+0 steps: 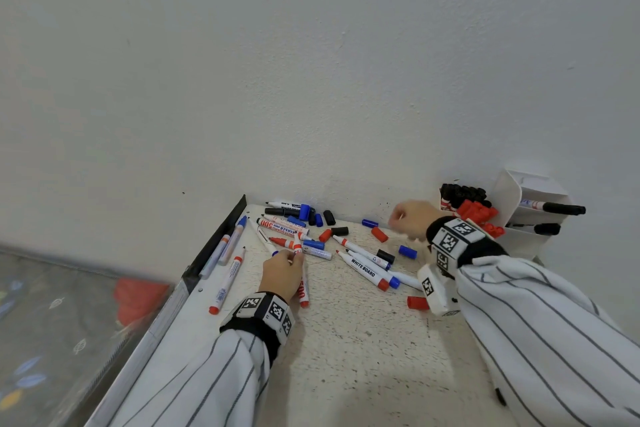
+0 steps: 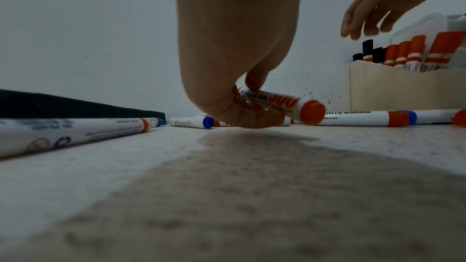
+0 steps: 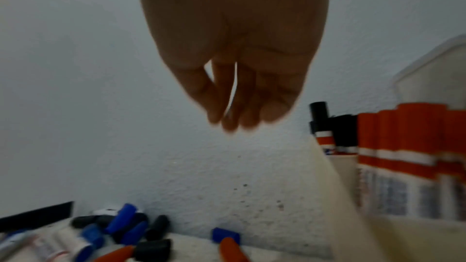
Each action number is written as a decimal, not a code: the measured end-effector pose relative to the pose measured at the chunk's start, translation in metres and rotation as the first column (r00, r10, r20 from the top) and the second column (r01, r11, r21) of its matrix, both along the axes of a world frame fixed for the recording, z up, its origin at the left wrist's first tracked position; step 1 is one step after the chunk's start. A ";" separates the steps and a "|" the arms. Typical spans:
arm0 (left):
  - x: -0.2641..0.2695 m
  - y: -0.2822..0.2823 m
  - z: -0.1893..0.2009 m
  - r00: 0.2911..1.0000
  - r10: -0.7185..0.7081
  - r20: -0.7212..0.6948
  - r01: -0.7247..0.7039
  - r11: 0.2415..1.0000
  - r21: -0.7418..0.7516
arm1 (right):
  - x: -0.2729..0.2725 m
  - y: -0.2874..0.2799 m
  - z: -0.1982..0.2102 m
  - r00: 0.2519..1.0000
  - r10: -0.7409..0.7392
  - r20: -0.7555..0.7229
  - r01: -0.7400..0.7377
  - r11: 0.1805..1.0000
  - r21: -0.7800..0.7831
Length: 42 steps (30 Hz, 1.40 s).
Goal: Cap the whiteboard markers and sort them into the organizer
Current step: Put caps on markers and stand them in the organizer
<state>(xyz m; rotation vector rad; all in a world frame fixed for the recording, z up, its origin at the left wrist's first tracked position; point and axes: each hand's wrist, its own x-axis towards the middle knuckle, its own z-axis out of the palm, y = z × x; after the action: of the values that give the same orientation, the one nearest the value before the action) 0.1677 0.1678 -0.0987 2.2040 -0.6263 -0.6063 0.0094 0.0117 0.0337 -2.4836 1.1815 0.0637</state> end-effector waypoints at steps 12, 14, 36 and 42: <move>-0.001 -0.002 0.000 0.999 -0.017 -0.037 0.015 0.999 -0.033 | -0.032 0.016 -0.066 0.786 0.116 -0.608 -0.114 0.993 0.042; -0.001 -0.001 0.000 0.999 -0.018 -0.033 0.016 0.999 -0.042 | -0.034 0.015 -0.065 0.878 0.080 -0.472 -0.063 0.997 0.053; -0.005 0.002 0.001 1.000 -0.010 -0.010 0.009 0.992 -0.123 | 0.099 0.019 -0.090 0.975 0.199 -0.101 -0.200 0.980 0.002; -0.005 0.001 0.001 1.000 0.009 0.007 -0.008 0.990 -0.138 | 0.105 0.022 -0.092 0.922 0.253 -0.293 -0.296 0.948 -0.114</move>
<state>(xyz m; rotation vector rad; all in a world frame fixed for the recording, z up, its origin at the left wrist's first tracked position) 0.1629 0.1685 -0.0981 2.0794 -0.6435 -0.5336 0.1148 0.0338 -0.0581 -2.8380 0.9575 0.4222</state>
